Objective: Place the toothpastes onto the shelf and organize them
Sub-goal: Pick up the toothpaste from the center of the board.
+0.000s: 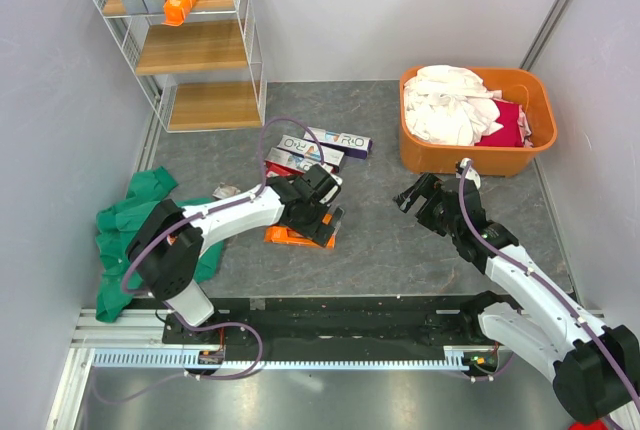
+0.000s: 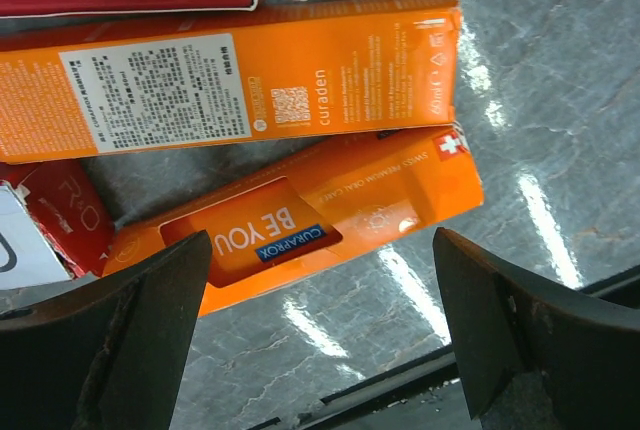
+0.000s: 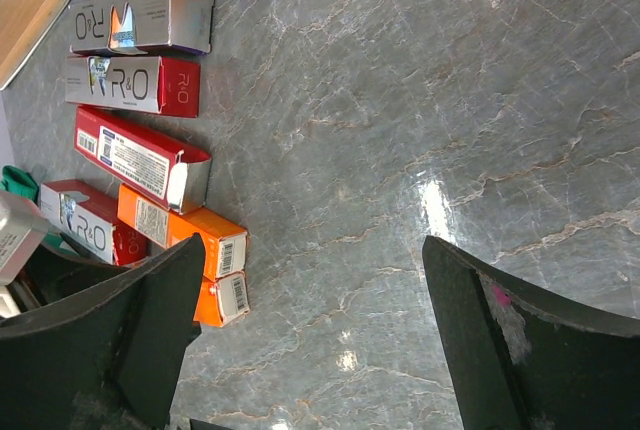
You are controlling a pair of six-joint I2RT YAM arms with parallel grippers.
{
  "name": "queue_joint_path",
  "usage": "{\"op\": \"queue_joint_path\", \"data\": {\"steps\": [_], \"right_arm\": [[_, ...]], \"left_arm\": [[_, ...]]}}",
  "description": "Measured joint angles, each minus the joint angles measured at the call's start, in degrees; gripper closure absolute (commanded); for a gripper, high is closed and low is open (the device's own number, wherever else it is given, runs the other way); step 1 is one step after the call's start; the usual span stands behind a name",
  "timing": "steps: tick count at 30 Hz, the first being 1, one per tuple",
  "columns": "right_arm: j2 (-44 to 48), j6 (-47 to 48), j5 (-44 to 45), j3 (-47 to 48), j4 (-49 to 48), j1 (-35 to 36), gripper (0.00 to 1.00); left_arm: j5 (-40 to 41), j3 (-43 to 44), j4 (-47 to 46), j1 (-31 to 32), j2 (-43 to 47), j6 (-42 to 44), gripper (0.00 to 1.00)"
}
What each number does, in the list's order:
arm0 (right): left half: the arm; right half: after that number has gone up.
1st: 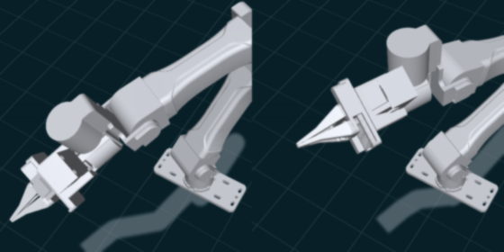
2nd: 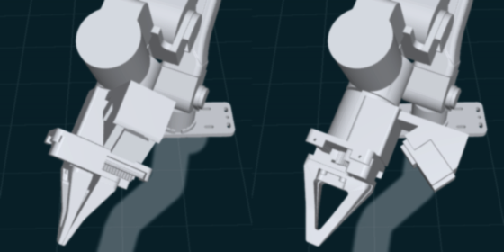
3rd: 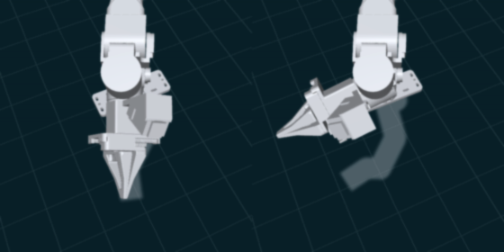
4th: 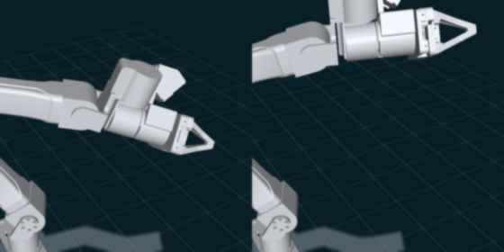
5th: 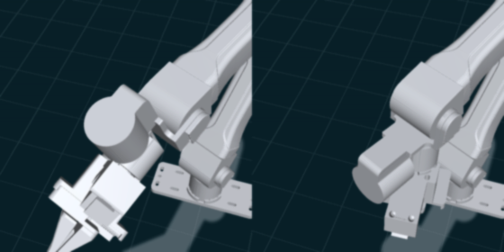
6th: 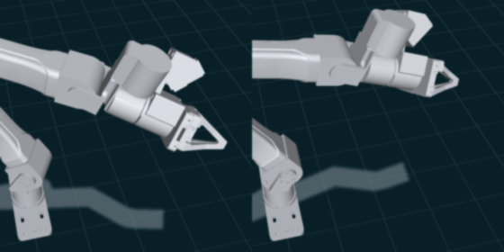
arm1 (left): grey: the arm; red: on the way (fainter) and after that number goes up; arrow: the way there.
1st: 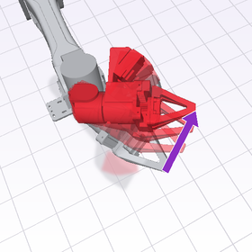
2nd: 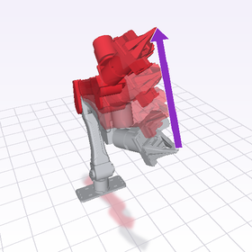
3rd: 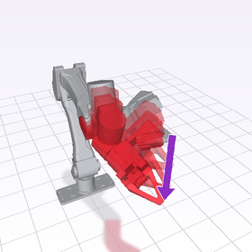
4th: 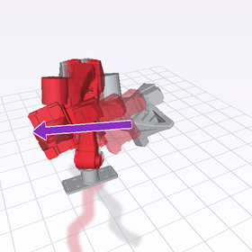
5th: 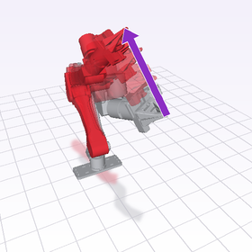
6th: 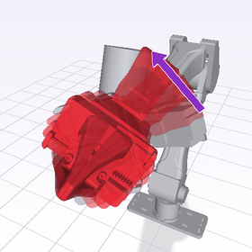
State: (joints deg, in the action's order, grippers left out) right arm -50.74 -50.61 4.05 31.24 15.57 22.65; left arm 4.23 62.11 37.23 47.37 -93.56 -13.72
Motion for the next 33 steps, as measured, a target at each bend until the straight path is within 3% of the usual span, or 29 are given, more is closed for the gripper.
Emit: {"op": "queue_joint_path", "data": {"steps": [19,23,26,30,33], "right_arm": [[-0.02,1.16,-0.2,0.0,0.48,-0.13,0.02],[-0.24,1.22,-0.2,0.0,0.66,-0.35,0.02],[-0.59,1.29,-0.2,0.0,0.9,-0.42,0.02],[-0.63,1.38,-0.2,0.0,1.01,-0.42,0.02],[-0.63,1.38,-0.22,0.0,1.05,-0.42,0.02]], "left_arm": [[-2.14,-2.95,-7.32,1.68,-5.22,0.96,0.02],[-2.1,-3.13,-7.72,2.25,-5.18,1.31,0.06],[-2.25,-3.34,-8.02,2.21,-5.05,1.4,0.18],[-3.56,-3.93,-9.16,2.16,-4.61,1.53,0.44],[-5.49,-4.15,-9.79,2.14,-4.52,1.73,0.53]]}}
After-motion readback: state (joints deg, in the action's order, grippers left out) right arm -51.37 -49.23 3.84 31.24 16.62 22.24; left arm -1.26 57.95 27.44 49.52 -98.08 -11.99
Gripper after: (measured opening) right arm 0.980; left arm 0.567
